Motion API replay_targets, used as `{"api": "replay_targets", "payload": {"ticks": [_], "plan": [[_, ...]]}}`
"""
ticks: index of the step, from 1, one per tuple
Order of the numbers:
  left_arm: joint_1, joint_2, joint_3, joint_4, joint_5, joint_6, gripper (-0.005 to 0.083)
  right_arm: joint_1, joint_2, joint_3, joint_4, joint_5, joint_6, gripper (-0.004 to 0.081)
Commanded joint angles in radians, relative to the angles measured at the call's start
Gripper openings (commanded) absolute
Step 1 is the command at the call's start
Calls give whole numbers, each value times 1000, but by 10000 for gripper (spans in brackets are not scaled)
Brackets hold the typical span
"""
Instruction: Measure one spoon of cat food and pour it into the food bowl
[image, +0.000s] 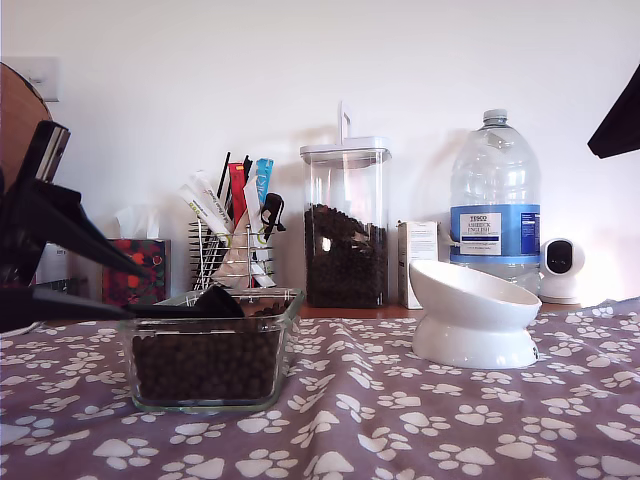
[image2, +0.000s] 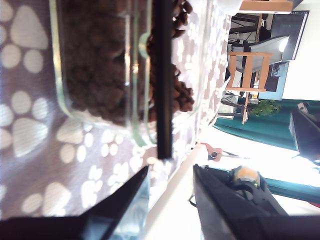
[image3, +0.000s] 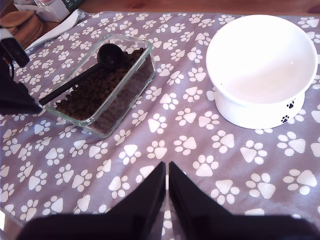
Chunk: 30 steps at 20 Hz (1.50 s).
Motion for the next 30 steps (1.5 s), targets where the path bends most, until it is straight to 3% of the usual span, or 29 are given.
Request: {"api": "replay_targets", "payload": {"ticks": [1,11,13,17,23,27,30], "plan": [[-2,14,17,-17,8,8,240,5,3,-14,9,-8,-6,-13],[-2,-51,101,-320,4,203,225,5,3,-14,10,-26,-6,-13],[-3,-96,128,-374,-56,244,122,5,3,-14,12,-26,-6,-12],[-57,-206,178,-394,-264,279,-27,5,3,-14,14,-26,-6,-12],[-220,-441,182,-335,-837,295,-22,5,3,-14,20,-21,-12,-13],[-365,-550,179,-226,-1116,288,-22,5,3,-14,21,9,-15,-13],[-499,-555,164,-156,-1240,296,-22,5,3,-14,22,27,-15,-13]]}}
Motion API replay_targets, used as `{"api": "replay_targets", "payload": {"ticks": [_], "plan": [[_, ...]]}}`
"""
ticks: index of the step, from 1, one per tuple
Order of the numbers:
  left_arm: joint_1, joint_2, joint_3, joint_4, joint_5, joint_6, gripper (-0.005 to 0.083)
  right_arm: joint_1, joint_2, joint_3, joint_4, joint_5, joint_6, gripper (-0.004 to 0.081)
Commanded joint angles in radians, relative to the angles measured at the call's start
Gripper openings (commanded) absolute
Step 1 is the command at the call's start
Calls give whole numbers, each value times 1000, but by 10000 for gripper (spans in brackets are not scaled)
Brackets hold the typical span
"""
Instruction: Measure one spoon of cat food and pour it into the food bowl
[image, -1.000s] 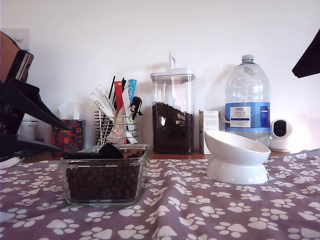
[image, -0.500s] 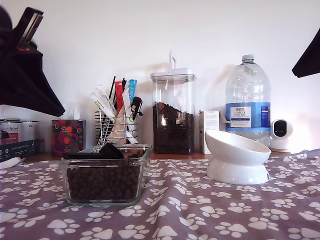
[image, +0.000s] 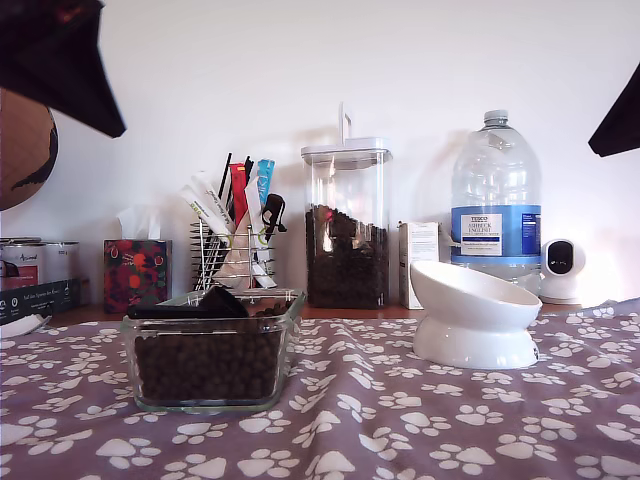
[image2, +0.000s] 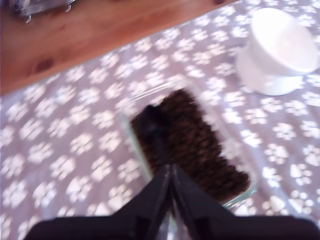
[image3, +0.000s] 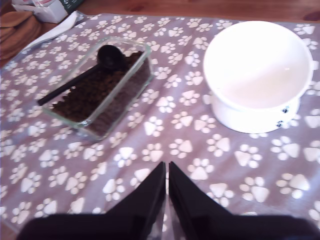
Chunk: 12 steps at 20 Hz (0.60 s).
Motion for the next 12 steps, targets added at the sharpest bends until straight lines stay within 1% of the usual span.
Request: {"api": "replay_targets", "payload": {"ticks": [1,3,4,6,7,9,10,12], "plan": [[-60,14,-33,55,-48,16,-22,5,3,-14,16,-5,-2,-13],[-106,14,-45,88,-59,16,-22,23,3,-17,48,-35,-3,-13],[-116,14,-55,114,-58,19,-22,43,3,-18,79,-51,-11,-13],[-119,18,-76,162,-58,17,-22,93,3,-19,134,-53,-29,-13],[-119,35,-76,174,-59,16,-22,124,3,-19,150,-49,-29,-13],[-116,82,-75,205,-51,17,-22,162,4,-19,154,-27,-29,-13],[-116,110,-70,205,-46,16,-22,170,4,-19,147,-11,-30,-13],[-124,175,-35,150,-47,3,-8,175,12,-19,128,8,-43,-13]]}}
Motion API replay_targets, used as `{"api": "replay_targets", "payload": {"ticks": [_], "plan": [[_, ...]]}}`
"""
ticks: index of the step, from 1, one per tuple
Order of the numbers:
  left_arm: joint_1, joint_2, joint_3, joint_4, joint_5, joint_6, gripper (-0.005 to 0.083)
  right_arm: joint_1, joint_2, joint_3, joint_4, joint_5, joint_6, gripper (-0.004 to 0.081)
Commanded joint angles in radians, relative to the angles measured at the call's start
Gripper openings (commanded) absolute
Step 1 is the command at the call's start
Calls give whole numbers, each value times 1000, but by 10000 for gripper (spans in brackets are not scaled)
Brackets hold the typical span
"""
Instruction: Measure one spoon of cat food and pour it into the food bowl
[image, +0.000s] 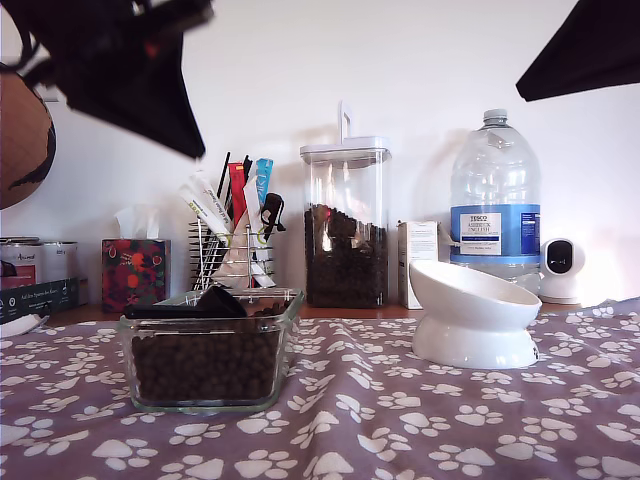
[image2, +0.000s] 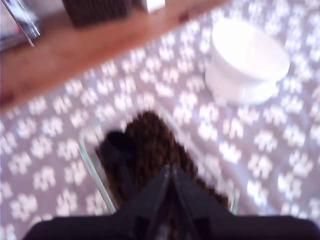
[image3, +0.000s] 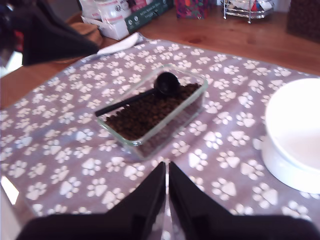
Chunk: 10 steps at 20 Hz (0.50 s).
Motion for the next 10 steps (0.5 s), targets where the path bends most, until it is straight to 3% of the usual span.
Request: {"api": "replay_targets", "payload": {"ticks": [1,4,8,10], "plan": [[-13,67,42,-46,-1,-23,-8,0,19,-18,-10,11,-24,-13],[-20,165,153,-185,-27,-51,24,0,43,-18,-16,27,-24,-13],[-20,302,324,-391,-76,-84,204,0,79,-18,-16,26,-24,-13],[-19,371,401,-490,-84,-101,206,0,85,-18,-14,26,-24,-13]]}}
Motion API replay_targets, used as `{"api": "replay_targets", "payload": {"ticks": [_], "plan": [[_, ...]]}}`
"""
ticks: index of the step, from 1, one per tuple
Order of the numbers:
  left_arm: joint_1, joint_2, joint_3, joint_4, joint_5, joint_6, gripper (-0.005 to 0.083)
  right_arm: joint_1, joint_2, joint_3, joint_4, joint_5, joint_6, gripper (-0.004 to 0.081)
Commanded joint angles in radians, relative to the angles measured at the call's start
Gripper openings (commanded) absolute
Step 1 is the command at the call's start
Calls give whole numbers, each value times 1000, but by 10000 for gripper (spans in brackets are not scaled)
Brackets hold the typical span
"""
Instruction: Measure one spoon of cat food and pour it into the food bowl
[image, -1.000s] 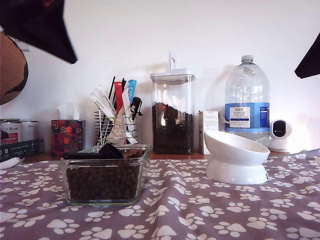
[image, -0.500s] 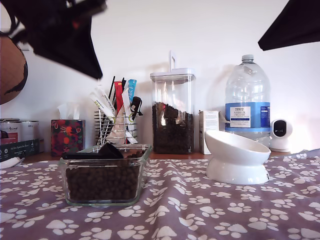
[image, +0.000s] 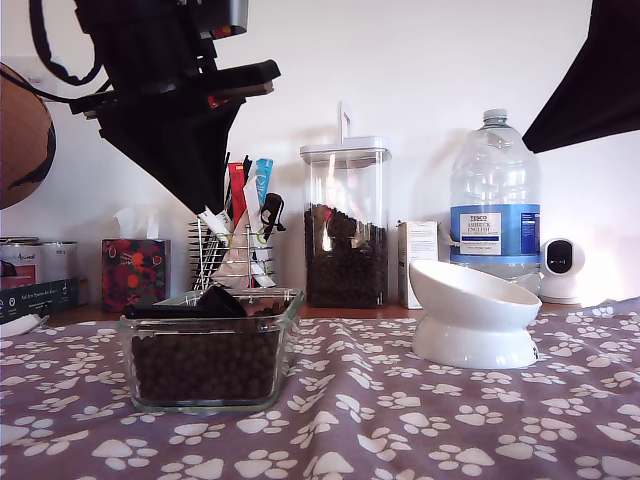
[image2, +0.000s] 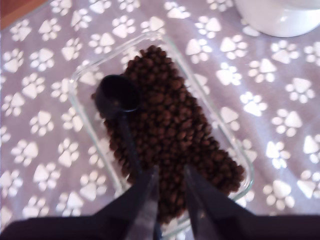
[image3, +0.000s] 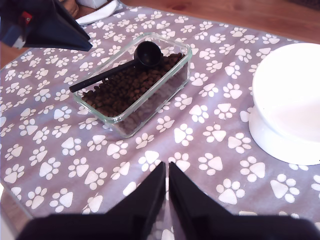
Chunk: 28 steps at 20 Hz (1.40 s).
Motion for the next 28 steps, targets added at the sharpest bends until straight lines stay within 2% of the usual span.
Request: {"api": "replay_targets", "payload": {"ticks": [1,7,11,28], "plan": [[0,81,41,-73,-3,-20,207,0,6,-18,6,0,-3,-13],[5,208,178,-213,-24,-25,228,0,7,-18,5,0,-2,-13],[26,253,182,-236,-58,-25,237,0,7,-18,6,0,-2,-13],[48,336,182,-224,-41,-25,236,0,7,-18,6,-1,0,-12]]}}
